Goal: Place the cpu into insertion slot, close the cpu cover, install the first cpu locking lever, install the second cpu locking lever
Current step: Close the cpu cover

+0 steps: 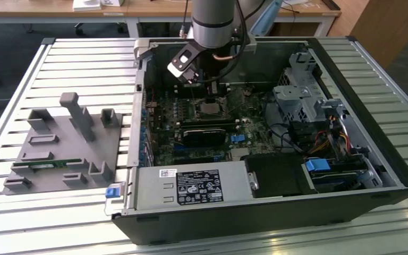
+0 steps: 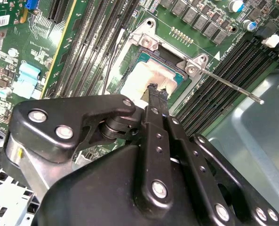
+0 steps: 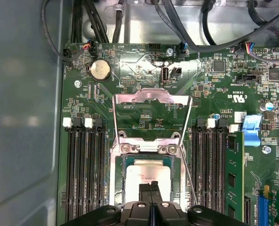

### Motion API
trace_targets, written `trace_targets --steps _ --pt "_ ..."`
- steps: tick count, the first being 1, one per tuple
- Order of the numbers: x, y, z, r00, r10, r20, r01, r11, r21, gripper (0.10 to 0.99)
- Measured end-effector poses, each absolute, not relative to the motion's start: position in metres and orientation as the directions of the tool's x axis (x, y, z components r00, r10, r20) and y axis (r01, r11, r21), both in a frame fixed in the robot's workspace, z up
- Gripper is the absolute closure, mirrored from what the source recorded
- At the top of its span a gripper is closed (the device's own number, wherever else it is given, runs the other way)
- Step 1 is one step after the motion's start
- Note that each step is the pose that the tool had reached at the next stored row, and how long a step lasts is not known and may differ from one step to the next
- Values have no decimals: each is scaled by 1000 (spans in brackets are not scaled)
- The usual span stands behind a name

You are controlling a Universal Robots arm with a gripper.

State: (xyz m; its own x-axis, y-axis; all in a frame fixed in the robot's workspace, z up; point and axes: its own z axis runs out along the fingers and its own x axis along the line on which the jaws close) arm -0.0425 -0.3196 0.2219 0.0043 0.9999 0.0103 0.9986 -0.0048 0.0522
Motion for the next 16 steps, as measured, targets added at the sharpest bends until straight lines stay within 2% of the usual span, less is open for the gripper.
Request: trace_targets --steps 16 --pt "-43 -320 233 4 1000 10 999 -5 52 980"
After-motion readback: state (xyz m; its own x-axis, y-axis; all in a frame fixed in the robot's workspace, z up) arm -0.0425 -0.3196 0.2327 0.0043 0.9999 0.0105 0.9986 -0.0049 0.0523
